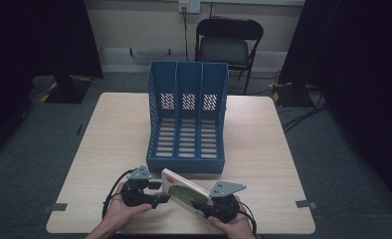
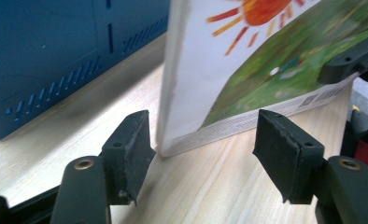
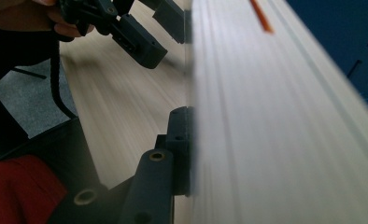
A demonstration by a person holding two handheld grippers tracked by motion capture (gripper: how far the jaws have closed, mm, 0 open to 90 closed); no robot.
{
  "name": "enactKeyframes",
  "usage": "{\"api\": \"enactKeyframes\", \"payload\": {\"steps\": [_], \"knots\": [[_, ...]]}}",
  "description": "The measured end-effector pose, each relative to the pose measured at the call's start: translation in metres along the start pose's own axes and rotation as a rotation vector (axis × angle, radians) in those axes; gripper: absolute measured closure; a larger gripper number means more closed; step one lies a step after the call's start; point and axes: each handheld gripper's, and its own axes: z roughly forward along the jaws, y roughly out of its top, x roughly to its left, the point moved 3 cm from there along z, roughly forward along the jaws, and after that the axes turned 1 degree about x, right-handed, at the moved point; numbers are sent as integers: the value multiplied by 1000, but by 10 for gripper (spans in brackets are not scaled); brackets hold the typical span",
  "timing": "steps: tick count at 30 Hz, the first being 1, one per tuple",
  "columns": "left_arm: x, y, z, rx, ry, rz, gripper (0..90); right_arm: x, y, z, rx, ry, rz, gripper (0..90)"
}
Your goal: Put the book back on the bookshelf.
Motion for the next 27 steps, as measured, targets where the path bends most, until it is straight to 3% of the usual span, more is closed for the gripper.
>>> {"api": "enactKeyframes", "payload": {"steps": [7, 9, 10, 11, 14, 17, 20, 22, 24, 25, 26, 27], "knots": [[8, -5, 1, 58, 41, -34, 325, -2, -1, -5, -1, 7, 11, 764], [13, -7, 0, 95, 104, -20, 315, -3, -2, -7, -3, 13, 21, 764], [13, -7, 0, 95, 104, -20, 300, -3, -2, -8, -3, 11, 19, 764], [18, -11, 2, 126, 135, -33, 300, -3, -1, -8, -3, 11, 19, 764], [22, -13, 0, 157, 148, -39, 293, -3, -1, -10, -1, 7, 17, 765], [27, -15, -3, 146, 175, -37, 280, -2, -1, -12, 1, 8, 19, 765], [31, -18, -5, 151, 182, -6, 284, -2, -1, -14, 4, 23, 19, 765], [38, -21, -13, 158, 168, -17, 291, -1, 0, -15, 4, 22, 19, 765], [40, -22, -13, 134, 176, -25, 291, -1, 0, -15, 4, 25, 20, 765], [46, -24, -16, 115, 178, -68, 289, -1, 0, -16, 7, 22, 17, 765], [50, -24, -20, 129, 196, -81, 288, -1, 0, -16, 7, 22, 15, 764], [52, -26, -22, 141, 208, -51, 284, -1, 0, -17, 5, 23, 12, 765]]}}
